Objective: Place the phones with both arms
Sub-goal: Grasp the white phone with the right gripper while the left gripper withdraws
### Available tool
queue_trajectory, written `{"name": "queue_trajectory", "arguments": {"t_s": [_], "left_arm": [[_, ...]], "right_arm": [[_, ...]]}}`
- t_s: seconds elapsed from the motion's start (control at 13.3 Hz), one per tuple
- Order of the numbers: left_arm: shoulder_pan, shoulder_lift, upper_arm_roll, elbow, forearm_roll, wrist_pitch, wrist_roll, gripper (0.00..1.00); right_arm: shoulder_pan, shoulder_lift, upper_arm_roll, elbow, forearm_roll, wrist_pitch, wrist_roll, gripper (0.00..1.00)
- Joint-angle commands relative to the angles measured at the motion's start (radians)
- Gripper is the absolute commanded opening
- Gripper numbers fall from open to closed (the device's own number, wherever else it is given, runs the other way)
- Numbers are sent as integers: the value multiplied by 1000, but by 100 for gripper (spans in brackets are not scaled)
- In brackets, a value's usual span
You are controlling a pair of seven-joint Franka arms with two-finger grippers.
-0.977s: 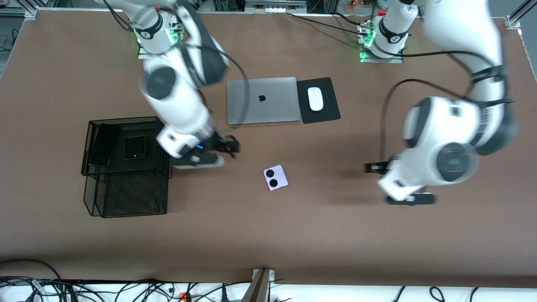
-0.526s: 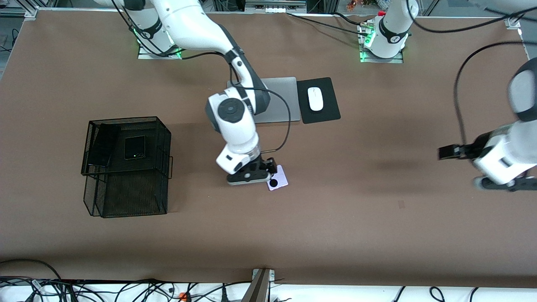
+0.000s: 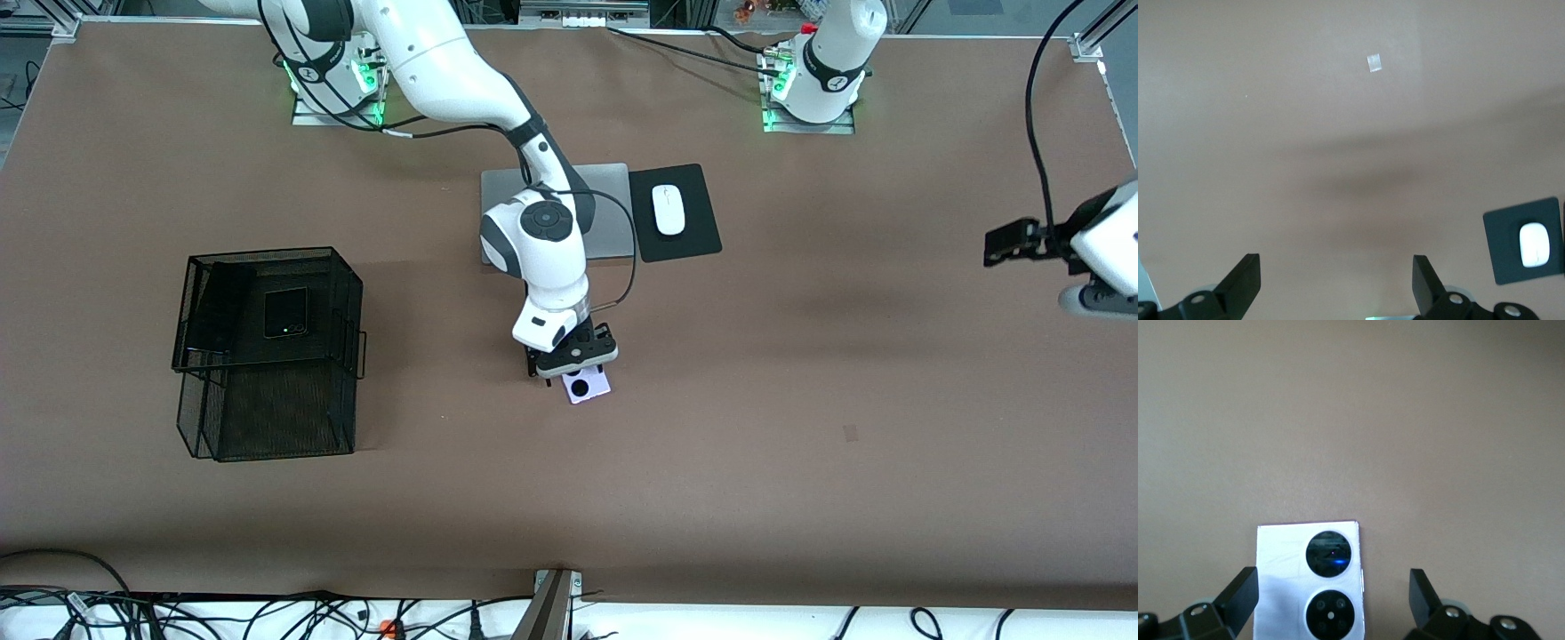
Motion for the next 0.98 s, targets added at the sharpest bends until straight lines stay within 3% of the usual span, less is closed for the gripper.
{"name": "queue_trajectory", "arguments": {"t_s": [0.0,0.23,0.45,0.68,0.75,0.83,0.9], "left_arm": [[20,-92,-4,-83,56,10,104,100],[29,-135,-7,-130,60,22,154,100],[25,-132,-9,-138,-49,49,45,100],[29,-130,-12,-144,-69,51,27,100],[49,-132,-42,-144,-71,54,26,100],[128,-132,-129,-142,-85,55,16,100],[232,-130,-266,-144,-83,71,-37,100]], "right_arm": [[15,23,-12,25,-18,6,7,100],[18,43,-12,29,-20,49,9,100],[18,66,-13,28,-21,92,10,100],[18,79,-15,28,-37,114,10,100],[18,79,-15,28,-37,114,10,100],[18,81,-15,28,-37,114,10,100],[18,84,-15,28,-37,114,10,100]]}}
